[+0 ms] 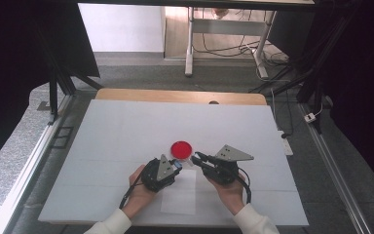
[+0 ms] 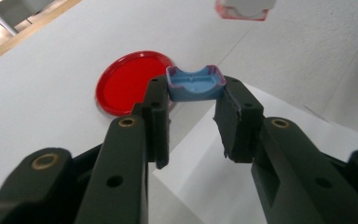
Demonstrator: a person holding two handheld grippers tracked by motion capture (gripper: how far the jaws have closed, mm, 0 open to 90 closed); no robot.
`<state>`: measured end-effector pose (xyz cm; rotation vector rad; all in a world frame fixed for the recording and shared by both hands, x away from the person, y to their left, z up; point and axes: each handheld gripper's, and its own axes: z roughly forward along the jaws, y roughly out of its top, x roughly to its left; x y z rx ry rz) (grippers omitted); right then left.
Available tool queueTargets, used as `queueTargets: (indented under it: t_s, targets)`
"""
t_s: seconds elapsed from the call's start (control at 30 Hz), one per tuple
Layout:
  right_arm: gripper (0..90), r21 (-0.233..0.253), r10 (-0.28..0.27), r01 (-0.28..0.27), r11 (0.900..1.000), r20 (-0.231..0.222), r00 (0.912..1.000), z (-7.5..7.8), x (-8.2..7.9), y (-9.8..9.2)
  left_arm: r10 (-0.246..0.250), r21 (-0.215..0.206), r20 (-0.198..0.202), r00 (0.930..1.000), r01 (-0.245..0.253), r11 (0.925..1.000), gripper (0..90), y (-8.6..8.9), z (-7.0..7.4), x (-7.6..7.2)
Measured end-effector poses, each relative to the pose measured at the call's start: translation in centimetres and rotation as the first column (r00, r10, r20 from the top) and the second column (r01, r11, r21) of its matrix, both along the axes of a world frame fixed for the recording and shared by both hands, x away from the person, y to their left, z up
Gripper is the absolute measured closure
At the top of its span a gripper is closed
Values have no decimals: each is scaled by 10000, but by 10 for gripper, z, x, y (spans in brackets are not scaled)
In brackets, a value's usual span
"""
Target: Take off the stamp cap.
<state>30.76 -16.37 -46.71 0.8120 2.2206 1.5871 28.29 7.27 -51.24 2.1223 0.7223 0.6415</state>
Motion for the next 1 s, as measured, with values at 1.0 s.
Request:
queueTargets:
  t_s: [1.0]
  targets:
    - [755,-353,-4,10,9994,185,9998,-3,6,-11,79,-1350,-669,9977,-169,9907,657,68,11,-18]
